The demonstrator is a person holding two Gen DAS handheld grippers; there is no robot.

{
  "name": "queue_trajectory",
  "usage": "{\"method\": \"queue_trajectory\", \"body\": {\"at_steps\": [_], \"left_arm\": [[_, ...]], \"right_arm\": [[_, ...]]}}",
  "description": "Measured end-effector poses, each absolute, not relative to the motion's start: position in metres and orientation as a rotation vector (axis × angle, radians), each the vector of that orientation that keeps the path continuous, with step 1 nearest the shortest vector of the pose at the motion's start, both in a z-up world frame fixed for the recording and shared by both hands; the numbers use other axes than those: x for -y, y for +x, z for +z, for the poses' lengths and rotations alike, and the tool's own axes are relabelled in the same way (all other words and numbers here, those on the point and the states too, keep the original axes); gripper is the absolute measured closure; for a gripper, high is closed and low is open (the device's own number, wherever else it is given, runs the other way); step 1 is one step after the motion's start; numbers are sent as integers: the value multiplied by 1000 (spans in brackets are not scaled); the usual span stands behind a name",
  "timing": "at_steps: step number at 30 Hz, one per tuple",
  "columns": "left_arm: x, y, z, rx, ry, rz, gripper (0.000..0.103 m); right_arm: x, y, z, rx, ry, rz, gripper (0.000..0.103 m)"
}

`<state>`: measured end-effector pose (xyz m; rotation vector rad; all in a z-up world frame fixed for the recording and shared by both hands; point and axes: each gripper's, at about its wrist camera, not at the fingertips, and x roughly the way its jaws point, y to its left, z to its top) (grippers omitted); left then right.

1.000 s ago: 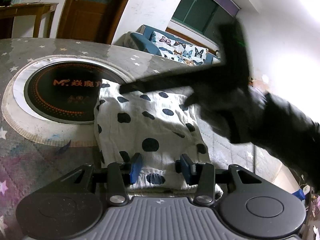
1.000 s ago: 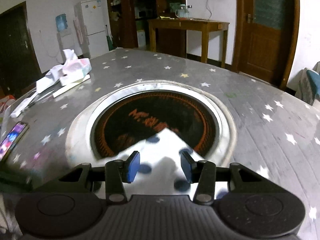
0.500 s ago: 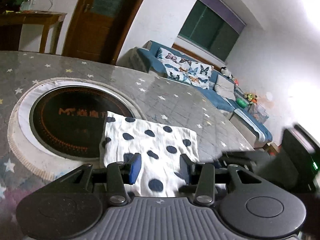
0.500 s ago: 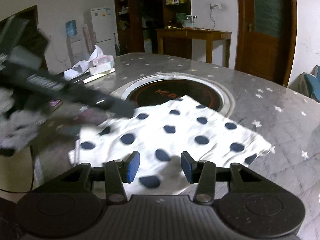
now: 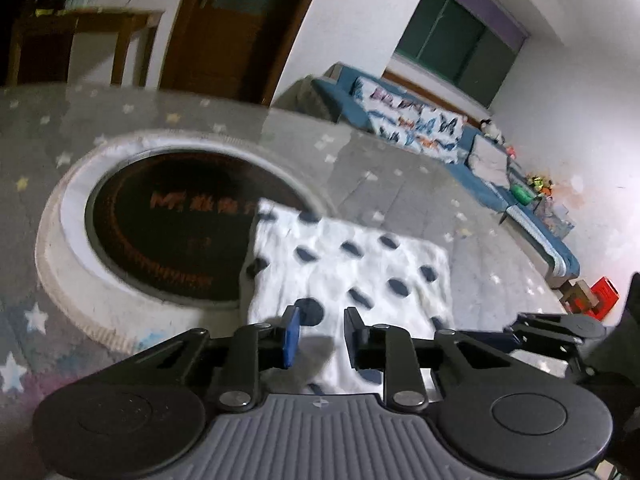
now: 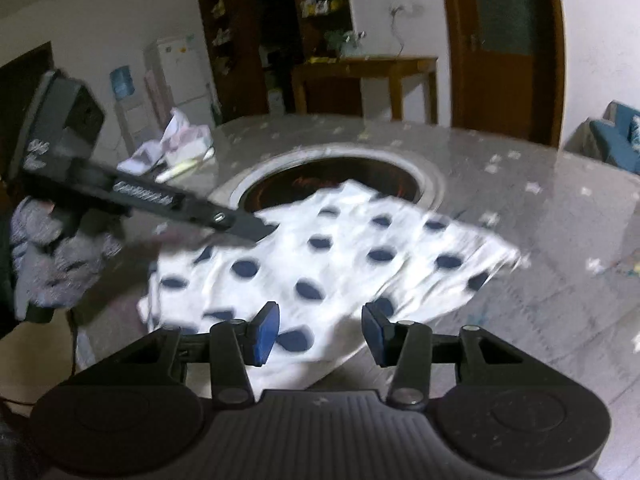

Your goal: Fold clothes

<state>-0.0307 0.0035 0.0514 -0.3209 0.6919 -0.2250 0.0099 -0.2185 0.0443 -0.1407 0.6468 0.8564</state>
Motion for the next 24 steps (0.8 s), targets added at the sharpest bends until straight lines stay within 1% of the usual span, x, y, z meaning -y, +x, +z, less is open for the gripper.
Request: {"method": "queue_trajectory", "body": {"at_steps": [3,7,8,10,12,14,16,18,19,21,24], "left_arm": [[8,-30,59,-677,-326,-275,77],[26,-19,52,-708,-309,-300,77],[28,-16,48,-725,-308,-292,77],[27,-11,39,-761,-311,-264,77],[22,-10,30,-781,-313,-235,81],[17,-11,27,-783,-325,-227,82],[16,-13,27,-782,-324,-224,82],[16,-14,28,-780,-318,-221,82],[17,-14,28,-779,-315,-220,82],[17,-16,29,-777,-310,-217,82],[17,-16,29,-774,-311,-214,82]], "right_arm": [[218,21,44,-643,-139,811,58],[216,35,34,-664,-151,768,60],[216,37,30,-679,-151,754,63],[219,39,23,-707,-145,735,65],[222,36,19,-713,-143,729,65],[224,33,19,-709,-144,725,65],[226,32,20,-705,-131,724,69],[228,32,22,-704,-104,729,78],[229,34,22,-709,-84,734,80],[231,34,22,-718,-61,737,87],[234,32,20,-728,-30,745,90]]}}
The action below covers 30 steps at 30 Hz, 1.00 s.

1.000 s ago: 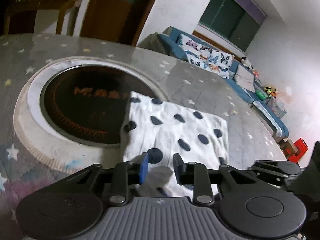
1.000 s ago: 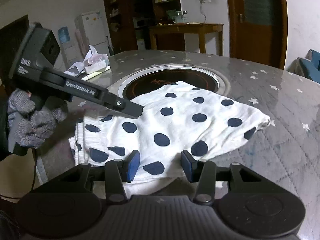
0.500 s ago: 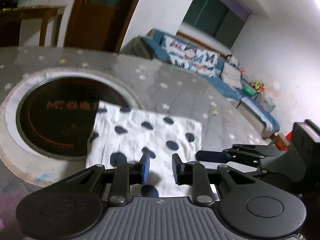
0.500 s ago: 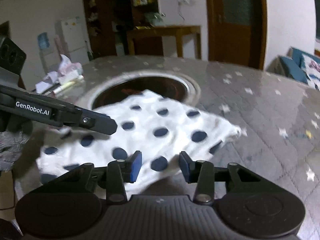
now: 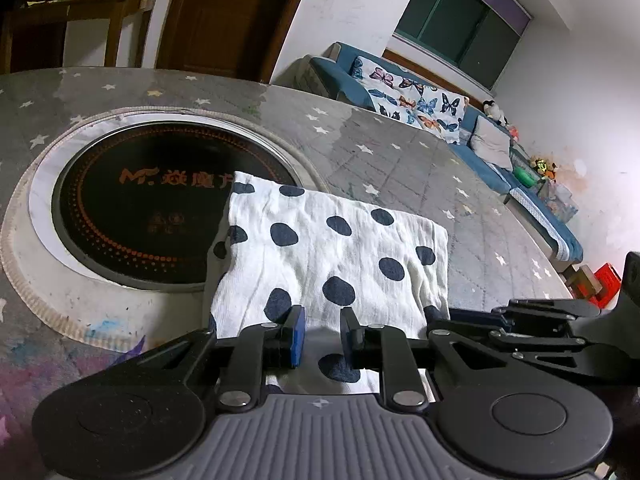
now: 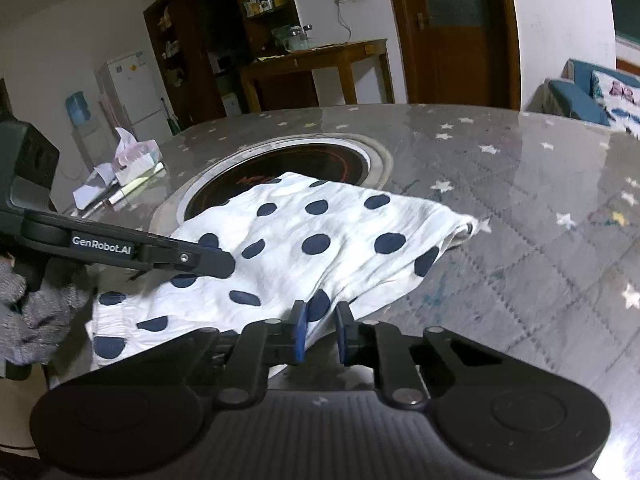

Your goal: Fold clothes

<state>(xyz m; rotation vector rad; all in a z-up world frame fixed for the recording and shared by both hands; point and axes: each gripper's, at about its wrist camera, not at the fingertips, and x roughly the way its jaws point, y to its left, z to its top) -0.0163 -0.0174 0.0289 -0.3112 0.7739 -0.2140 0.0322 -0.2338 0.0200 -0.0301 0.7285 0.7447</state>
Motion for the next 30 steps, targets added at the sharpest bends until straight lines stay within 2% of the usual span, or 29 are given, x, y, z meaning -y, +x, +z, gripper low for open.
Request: {"method": "queue_trajectory", "body": {"at_steps": [3,7,16,20,30], "left_arm": [[19,-17,29,-770,-308,-209,82],[21,-18,29,-762,-297,-201,82],[21,-21,28,-752,-284,-189,82],[24,-27,36,-734,-250,-199,82],[47,-56,51,-689,-173,-317,82]], "right_arm": [[237,28,20,-726,-5,736,99],[237,23,19,-710,0,700,103],[236,15,15,-714,-30,656,103],[239,15,23,-709,-52,643,98],[218,26,40,-592,-151,665,97]]}}
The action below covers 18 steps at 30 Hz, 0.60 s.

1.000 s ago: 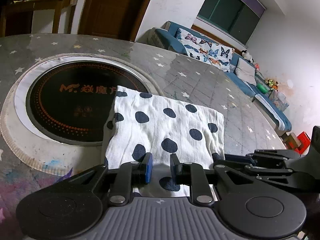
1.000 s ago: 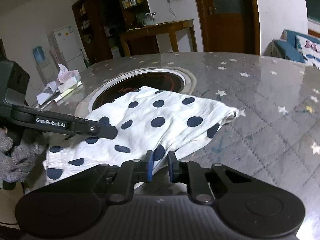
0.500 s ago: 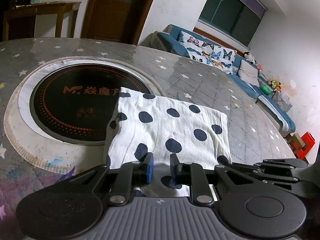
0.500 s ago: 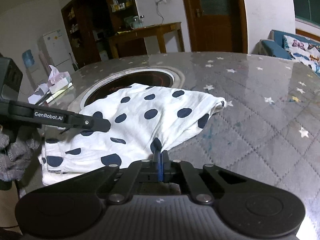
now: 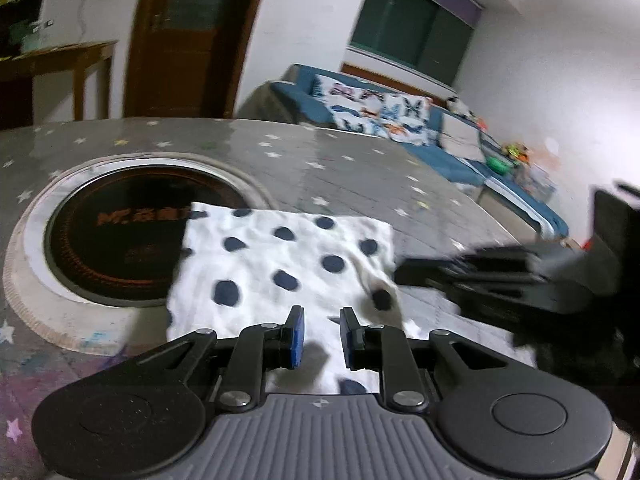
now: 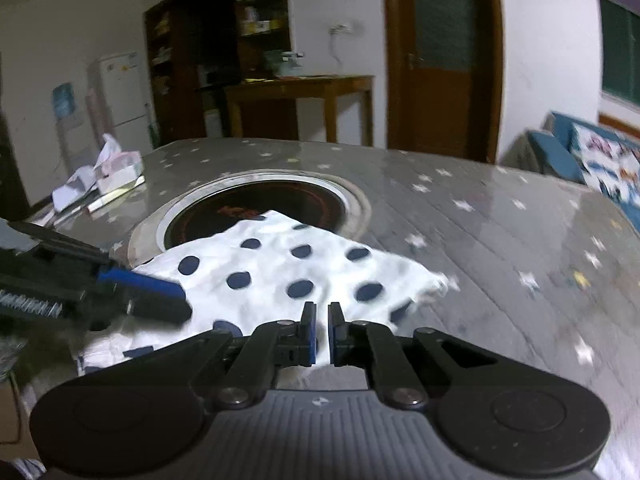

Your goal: Fold clothes

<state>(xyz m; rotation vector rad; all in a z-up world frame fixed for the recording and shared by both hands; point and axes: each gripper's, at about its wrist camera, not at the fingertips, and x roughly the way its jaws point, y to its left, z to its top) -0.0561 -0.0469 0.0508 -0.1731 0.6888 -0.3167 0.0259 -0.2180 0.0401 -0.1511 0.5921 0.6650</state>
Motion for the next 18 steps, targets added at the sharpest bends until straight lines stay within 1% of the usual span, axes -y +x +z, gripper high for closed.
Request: {"method": "queue_trajectory", "body": {"at_steps": [6,9,14,18], "left_arm": [[52,-63,34,-735,-143,-335,82],[51,-65,32,-732,-143,-340,82],[50,-65,32,-731,-141,-343,82],[50,-64,30,-731,-143,-340,82]], "right_arm": [[207,50,22,-618,-208,635,96],[220,65,20,-637,-161,583,93],[231,81,31,-618,-105,553,93],[227,100,17,-654,-123,544,94]]}}
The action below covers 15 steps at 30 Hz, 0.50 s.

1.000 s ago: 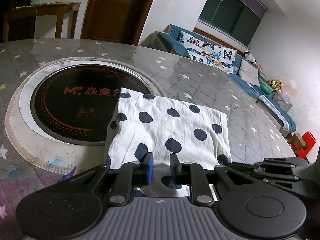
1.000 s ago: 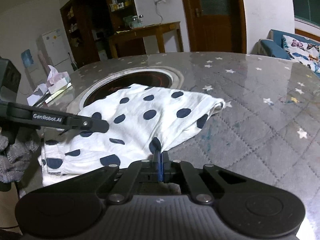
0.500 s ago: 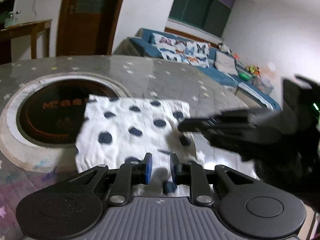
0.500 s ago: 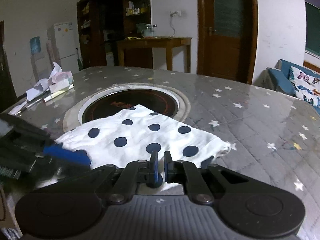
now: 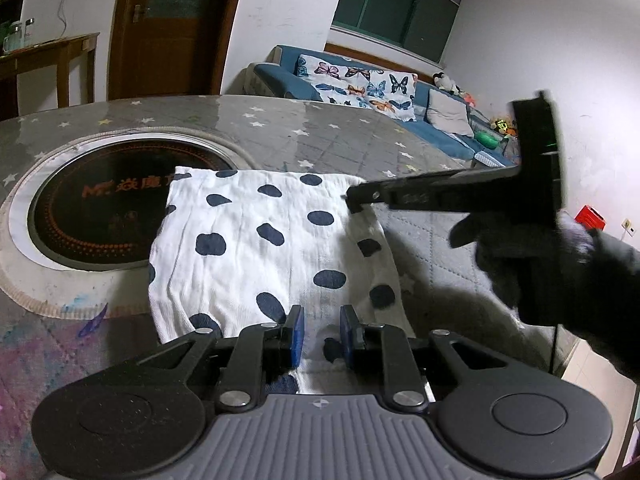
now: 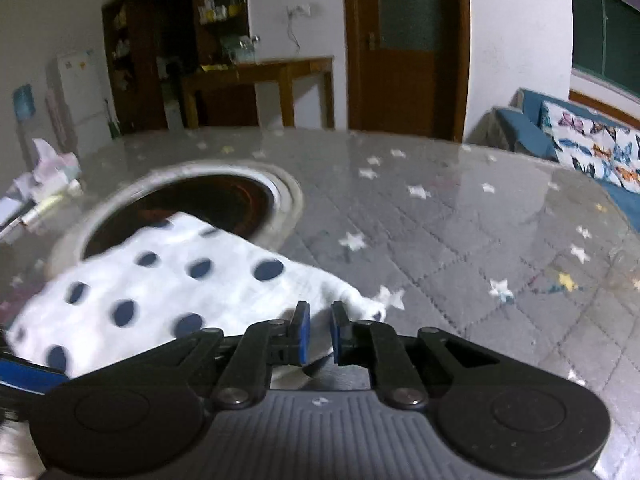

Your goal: Fold clothes

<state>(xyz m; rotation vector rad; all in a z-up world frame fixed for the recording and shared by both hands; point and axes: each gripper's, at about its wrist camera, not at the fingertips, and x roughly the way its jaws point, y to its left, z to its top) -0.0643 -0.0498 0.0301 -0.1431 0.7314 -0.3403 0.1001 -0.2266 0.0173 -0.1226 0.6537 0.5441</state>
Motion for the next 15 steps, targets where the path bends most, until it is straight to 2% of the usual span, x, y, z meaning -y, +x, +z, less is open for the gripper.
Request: {"method": "queue_trajectory", "body": {"at_steps": [4,5,6,7,15], "left_arm": [[49,-69,34,-725,-137,-349,80],[48,-71,35,-722,-134,-354,78],[48,-73,37,-719,-132,-358,75],[48,-76,39,-715,-130,-362,70],[33,-113,57,-675,-115,-382,61]], "right_arm": [[226,100,25,-627,-130,518,92],[226,100,28,-613,-145,510,83],[226,101,33,-600,-151,505,68],[225,105,36,-596,-143,514,63],[211,139,23,-753,-82,656,53]]}}
